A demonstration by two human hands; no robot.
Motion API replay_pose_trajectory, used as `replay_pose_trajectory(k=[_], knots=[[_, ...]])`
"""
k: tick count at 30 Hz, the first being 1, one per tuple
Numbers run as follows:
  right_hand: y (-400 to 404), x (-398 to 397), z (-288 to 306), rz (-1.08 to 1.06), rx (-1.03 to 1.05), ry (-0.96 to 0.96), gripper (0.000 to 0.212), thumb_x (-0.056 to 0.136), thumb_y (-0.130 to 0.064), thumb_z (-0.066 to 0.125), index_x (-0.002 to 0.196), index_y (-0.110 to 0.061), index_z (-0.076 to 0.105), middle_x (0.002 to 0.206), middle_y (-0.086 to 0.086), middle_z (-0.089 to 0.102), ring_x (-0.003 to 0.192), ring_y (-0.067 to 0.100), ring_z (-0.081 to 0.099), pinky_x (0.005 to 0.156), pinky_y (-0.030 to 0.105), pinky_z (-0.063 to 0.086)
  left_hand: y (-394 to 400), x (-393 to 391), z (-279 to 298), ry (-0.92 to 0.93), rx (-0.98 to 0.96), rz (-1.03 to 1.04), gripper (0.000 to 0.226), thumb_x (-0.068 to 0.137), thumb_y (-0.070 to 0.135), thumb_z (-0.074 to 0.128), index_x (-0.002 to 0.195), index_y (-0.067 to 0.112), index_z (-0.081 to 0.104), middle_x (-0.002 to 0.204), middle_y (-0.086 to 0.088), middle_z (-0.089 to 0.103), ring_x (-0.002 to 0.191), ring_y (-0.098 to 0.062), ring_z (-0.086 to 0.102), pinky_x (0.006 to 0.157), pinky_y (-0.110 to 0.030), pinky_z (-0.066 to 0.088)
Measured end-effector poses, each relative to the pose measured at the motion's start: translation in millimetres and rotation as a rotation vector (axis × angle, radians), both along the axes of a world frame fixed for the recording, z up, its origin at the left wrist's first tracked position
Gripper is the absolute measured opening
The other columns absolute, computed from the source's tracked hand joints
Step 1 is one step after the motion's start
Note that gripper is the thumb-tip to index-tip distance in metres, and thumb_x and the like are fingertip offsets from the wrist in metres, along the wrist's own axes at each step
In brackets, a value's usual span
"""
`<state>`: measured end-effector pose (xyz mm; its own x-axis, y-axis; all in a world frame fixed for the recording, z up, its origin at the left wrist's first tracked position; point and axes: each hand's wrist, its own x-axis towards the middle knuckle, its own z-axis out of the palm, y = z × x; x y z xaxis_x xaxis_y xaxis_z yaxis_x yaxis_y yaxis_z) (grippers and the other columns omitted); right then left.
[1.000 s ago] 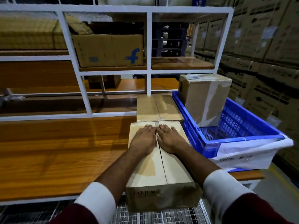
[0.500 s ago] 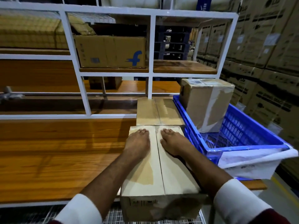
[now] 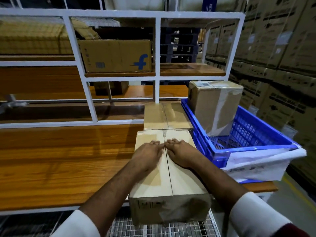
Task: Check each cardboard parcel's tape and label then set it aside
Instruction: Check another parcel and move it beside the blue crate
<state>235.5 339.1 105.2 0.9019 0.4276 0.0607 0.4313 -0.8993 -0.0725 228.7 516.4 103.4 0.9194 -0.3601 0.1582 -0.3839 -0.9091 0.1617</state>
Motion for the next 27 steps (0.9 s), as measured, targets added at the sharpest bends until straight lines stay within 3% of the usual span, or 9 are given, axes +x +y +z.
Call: replay_pose_trajectory(k=[7,15,21,27], knots=[[7,-12,-10,-0.053,-0.004,-0.019,0.051,0.106,-0.028,0.025,0.154,-0.012,0.028,0.161,0.009,0.026,0.149,0.024,0.021,0.120,0.043,0.018,-6,-10,-8,-0.008,0.069,-0.011,0.050,0.106,0.035,0.028,0.154,0.021,0.026,0.160,0.000,0.027,0.148,-0.015,0.021,0.121,-0.035,0.017],[-16,-39,2,-0.137,0.051,0.017,0.050,0.105,-0.027,0.031,0.151,-0.007,0.032,0.158,0.012,0.031,0.147,0.025,0.027,0.118,0.039,0.026,17,-41,-1,0.007,0.021,0.048,0.051,0.106,0.033,0.032,0.153,0.016,0.027,0.160,-0.003,0.027,0.148,-0.017,0.021,0.121,-0.036,0.019],[-20,-38,-12,-0.137,0.053,-0.034,0.070,0.096,-0.042,0.004,0.153,-0.008,0.028,0.159,0.012,0.030,0.148,0.025,0.024,0.120,0.041,0.024,18,-45,3,-0.035,-0.020,0.081,0.046,0.106,0.033,0.030,0.151,0.022,0.034,0.158,0.001,0.033,0.145,-0.014,0.027,0.118,-0.033,0.020],[-8,-57,6,-0.102,0.003,0.053,0.053,0.106,-0.033,0.026,0.154,-0.012,0.028,0.161,0.009,0.026,0.148,0.024,0.024,0.118,0.043,0.026,12,-64,11,0.006,0.018,0.033,0.044,0.105,0.031,0.036,0.148,0.021,0.038,0.157,-0.001,0.035,0.145,-0.017,0.030,0.117,-0.037,0.027]])
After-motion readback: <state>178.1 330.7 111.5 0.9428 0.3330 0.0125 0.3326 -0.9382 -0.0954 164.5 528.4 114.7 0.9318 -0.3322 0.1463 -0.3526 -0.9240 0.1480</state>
